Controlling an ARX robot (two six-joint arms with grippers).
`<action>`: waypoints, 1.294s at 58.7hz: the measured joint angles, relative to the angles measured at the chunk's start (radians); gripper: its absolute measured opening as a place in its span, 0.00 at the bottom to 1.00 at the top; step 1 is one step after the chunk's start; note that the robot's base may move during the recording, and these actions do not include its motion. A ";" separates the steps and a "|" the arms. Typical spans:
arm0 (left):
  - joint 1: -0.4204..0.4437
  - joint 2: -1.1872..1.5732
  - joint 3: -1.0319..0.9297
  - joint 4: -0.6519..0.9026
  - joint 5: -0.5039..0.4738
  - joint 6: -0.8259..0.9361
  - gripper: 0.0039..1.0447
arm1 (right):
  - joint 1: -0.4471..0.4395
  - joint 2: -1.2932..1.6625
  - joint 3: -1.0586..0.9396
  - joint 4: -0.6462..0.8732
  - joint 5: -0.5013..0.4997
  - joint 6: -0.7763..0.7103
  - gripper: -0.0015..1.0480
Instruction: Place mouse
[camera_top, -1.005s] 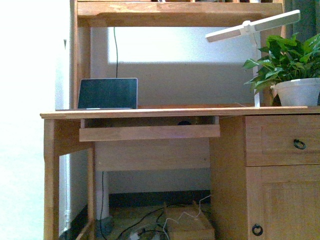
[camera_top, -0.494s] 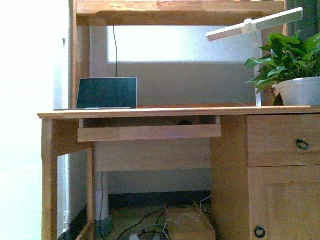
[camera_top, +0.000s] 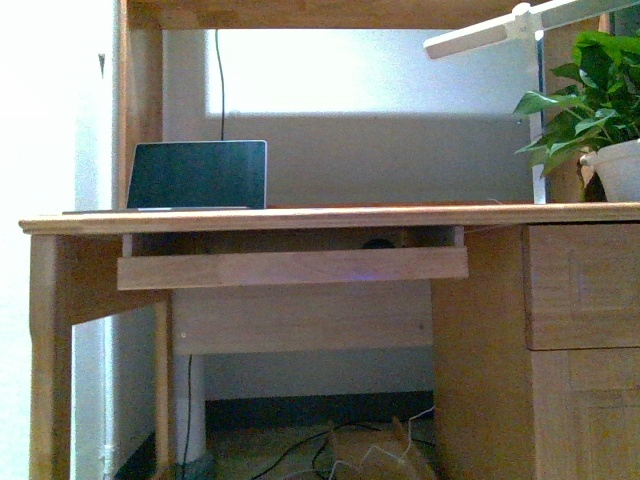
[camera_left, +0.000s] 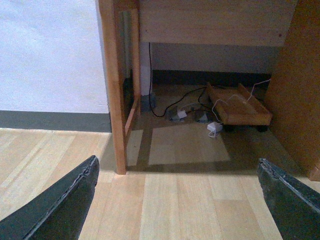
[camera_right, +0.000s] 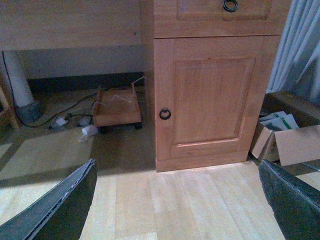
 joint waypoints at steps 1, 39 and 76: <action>0.000 0.000 0.000 0.000 0.001 0.000 0.93 | 0.000 0.000 0.000 0.000 0.000 0.000 0.93; 0.000 0.000 0.000 0.000 0.000 0.000 0.93 | 0.000 0.000 0.000 0.000 0.000 0.000 0.93; 0.000 0.000 0.000 0.000 0.000 0.000 0.93 | 0.000 0.000 0.000 0.000 0.000 0.000 0.93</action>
